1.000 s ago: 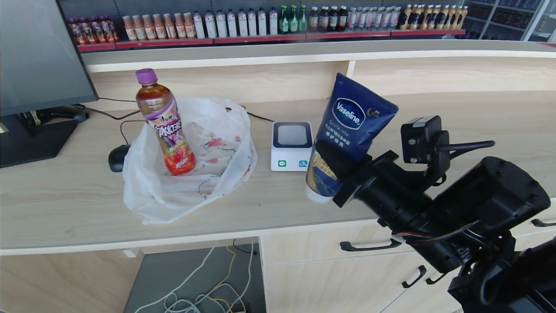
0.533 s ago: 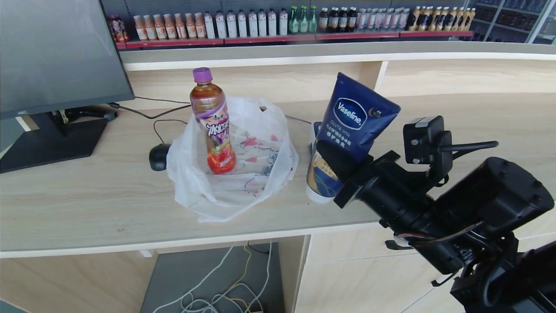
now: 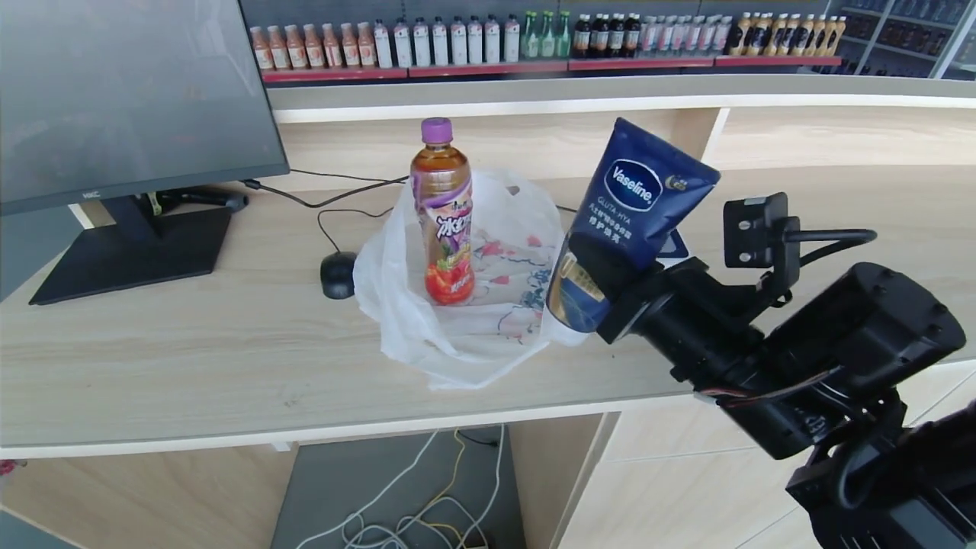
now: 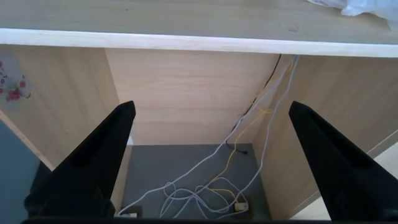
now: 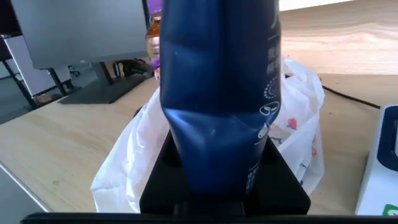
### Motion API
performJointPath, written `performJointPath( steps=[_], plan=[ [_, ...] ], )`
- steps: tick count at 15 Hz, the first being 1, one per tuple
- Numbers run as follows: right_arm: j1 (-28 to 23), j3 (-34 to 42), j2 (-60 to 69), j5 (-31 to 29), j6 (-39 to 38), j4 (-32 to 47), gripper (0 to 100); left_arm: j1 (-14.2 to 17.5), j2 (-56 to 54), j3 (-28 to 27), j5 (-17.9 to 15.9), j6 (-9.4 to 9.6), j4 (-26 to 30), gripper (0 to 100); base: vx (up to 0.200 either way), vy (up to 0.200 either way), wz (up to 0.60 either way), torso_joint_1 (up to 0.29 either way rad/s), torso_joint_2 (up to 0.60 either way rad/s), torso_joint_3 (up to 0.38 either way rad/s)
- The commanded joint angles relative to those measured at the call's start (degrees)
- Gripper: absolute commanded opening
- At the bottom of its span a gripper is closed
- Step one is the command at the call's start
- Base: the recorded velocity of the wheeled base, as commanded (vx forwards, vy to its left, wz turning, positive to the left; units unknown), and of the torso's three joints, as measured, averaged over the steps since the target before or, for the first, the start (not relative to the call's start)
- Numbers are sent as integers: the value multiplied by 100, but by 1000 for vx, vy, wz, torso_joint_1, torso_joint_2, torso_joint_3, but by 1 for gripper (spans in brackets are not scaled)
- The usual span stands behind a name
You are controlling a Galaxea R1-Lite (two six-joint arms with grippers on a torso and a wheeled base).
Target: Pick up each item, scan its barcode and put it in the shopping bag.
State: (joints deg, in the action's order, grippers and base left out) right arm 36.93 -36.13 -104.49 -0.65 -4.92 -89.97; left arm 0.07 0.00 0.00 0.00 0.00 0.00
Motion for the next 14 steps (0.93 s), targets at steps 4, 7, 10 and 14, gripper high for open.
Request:
performJointPath(
  steps=[4,7,10,14],
  plan=[
    [-616,-992,-555,223,-940,-3,0,1,0,0,0,0,0,100,0,0,0,0,0,0],
    [-942,-1889,-1039,223,-1125,-3,0,1,0,0,0,0,0,100,0,0,0,0,0,0],
    [-1065,-1915,-907,-23,-1977,155,0,1,0,0,0,0,0,100,0,0,0,0,0,0],
    [-1715,-1854,-591,-102,-2716,366,0,1,0,0,0,0,0,100,0,0,0,0,0,0]
  ],
)
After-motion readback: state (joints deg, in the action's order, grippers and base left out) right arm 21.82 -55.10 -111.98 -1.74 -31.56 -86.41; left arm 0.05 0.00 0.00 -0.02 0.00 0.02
